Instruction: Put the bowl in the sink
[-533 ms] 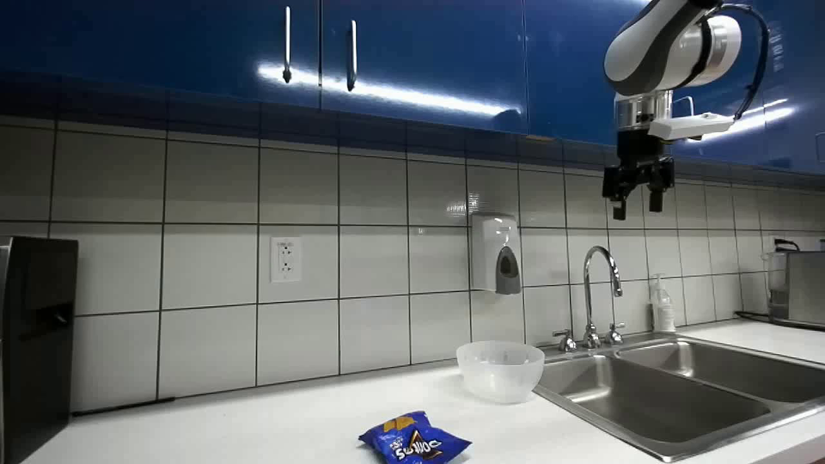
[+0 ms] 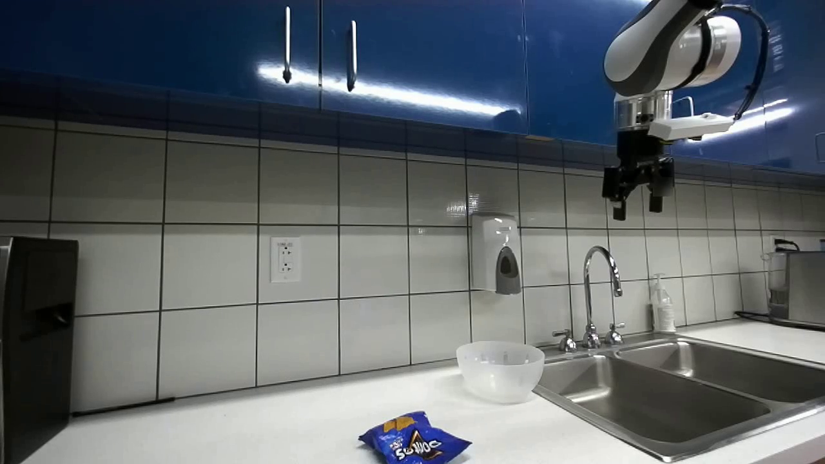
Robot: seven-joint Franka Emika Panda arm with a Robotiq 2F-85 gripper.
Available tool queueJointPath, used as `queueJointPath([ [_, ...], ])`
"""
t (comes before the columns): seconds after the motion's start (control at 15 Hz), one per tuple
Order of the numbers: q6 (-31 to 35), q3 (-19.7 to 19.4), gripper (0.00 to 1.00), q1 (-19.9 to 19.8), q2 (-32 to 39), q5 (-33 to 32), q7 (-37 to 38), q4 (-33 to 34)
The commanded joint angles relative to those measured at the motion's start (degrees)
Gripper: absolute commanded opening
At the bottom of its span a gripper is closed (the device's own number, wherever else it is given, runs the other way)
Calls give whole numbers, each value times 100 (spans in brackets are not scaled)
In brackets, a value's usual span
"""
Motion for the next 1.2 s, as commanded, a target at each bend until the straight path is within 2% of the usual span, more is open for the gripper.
queueJointPath([
  [0.0, -10, 16, 100, -17, 3, 10, -7, 9],
  [0.13, -10, 16, 100, -16, 3, 10, -7, 9],
  [0.73, 917, 386, 100, 11, 23, -585, 266, -1288],
  [1.13, 1388, 725, 100, -21, 605, -1067, 955, -1595],
])
